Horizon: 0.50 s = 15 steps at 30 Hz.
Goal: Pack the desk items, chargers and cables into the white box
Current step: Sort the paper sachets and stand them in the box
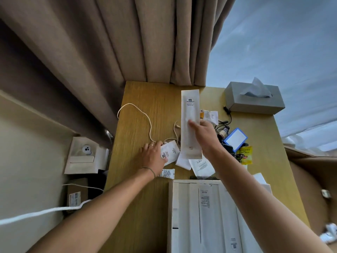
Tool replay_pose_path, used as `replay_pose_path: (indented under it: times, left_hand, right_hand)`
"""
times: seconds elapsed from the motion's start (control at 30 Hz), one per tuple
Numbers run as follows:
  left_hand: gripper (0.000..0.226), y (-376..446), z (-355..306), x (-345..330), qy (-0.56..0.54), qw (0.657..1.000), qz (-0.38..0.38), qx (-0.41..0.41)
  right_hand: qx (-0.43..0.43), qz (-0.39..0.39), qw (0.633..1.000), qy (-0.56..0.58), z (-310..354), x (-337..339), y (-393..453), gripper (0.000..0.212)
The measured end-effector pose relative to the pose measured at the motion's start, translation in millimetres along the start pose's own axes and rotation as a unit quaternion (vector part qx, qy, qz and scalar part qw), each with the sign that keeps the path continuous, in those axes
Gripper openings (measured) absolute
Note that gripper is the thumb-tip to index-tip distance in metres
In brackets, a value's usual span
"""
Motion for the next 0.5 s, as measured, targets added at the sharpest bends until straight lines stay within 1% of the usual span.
replay_pose_path:
  times: [0.07,0.13,0.23,0.33,0.43,0.5]
  left_hand:
    - [0.051,1,0,-3,0.012,1.000,0.009,0.004]
    - [0.046,3,-1,-2,0.016,1.000,0.014,0.001]
    - [0.031,3,-5,3,-0.009,1.000,0.012,0.000]
    - [0.017,-3,-6,15,-0.032,0.999,-0.013,0.004]
    - [0.013,-14,-5,34,-0.057,0.997,-0.049,0.012]
    - [0.014,-24,-6,49,-0.105,0.991,-0.080,0.011]
  right_hand:
    - [0.020,-0.007,1.000,0.008,-2,12,-13,0.017]
    - [0.038,-0.007,0.999,0.016,-6,22,-25,0.008]
    - [0.051,-0.006,0.999,0.012,-11,34,-40,0.011]
    - [0.062,-0.001,0.998,0.018,-16,45,-55,0.015]
    - [0.073,-0.001,0.997,0.028,-23,58,-75,0.020]
    - [0.081,0.003,0.996,0.034,-29,68,-90,0.024]
Point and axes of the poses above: each hand's wrist, its own y-axis towards the middle knuckle, its own x-axis out of the back of the hand, z = x × y, the point moved 6 cm from there along y, towards the middle knuckle, and after that the axes turned 4 degrees about -y, right-handed, at the moved point
